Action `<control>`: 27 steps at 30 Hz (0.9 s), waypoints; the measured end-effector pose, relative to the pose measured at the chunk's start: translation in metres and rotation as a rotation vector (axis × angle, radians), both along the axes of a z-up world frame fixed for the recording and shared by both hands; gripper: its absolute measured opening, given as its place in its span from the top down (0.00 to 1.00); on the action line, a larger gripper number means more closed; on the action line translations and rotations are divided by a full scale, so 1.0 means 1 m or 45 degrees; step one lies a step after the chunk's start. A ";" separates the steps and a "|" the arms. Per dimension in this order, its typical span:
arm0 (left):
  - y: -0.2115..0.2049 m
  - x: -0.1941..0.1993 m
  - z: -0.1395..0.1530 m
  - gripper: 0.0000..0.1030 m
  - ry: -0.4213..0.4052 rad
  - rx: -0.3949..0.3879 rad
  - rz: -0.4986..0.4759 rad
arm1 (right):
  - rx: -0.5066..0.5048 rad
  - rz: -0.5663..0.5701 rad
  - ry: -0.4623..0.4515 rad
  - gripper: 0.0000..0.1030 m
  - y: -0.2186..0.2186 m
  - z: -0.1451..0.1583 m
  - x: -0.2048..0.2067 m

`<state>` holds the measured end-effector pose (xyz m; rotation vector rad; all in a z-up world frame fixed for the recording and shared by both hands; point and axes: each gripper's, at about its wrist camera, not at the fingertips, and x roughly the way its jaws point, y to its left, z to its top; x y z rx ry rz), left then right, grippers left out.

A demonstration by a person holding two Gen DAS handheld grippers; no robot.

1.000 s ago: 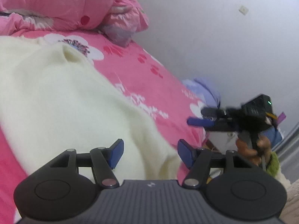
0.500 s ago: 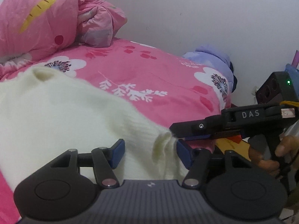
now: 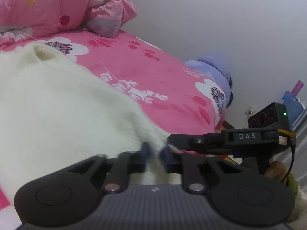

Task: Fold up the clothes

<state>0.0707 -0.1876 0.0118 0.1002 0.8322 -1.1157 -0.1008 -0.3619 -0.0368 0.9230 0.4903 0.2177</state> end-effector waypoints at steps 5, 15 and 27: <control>0.012 0.005 0.018 0.92 0.031 -0.079 -0.007 | 0.077 0.038 -0.027 0.93 -0.004 -0.001 0.004; 0.034 0.024 0.040 0.95 0.095 -0.224 0.013 | 0.160 0.059 -0.027 0.94 -0.007 -0.004 0.003; -0.018 0.006 0.004 0.93 0.048 -0.103 -0.196 | 0.431 -0.010 0.040 0.94 -0.022 -0.037 -0.004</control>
